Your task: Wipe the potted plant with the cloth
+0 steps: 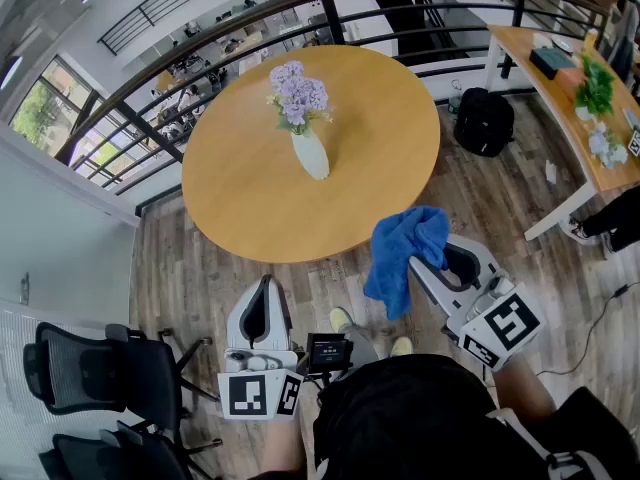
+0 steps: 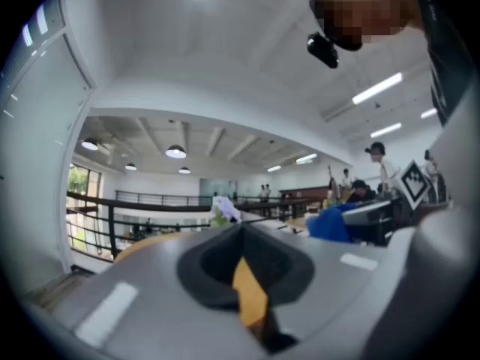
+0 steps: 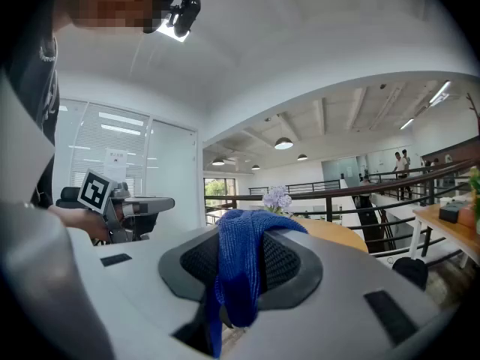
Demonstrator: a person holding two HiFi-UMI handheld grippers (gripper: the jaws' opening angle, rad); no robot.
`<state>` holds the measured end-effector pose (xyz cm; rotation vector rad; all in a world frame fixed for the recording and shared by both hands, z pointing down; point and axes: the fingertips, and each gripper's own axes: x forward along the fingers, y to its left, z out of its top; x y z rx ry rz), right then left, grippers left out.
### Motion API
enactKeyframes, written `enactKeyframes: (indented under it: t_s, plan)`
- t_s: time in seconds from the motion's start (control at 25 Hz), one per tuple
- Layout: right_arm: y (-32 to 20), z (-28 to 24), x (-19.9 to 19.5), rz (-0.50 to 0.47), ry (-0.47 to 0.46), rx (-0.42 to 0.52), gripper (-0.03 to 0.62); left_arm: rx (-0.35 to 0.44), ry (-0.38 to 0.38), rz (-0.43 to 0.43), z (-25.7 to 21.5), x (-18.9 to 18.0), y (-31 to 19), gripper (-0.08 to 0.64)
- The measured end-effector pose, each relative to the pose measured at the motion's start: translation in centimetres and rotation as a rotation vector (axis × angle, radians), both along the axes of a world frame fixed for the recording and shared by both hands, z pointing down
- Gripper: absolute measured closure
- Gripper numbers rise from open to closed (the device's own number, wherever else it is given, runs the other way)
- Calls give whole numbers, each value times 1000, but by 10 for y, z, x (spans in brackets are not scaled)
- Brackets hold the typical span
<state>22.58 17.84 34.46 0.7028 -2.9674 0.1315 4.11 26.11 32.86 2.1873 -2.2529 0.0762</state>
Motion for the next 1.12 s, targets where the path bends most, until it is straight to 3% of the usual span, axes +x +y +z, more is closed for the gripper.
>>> enactKeyframes:
  t_s: [0.56, 1.12]
  plan:
    - [-42, -3, -17, 23, -53, -44, 472, -18, 26, 26, 9, -23, -35, 566]
    - [-134, -17, -73, 33, -31, -31, 472, -55, 48, 29, 14, -93, -135, 565]
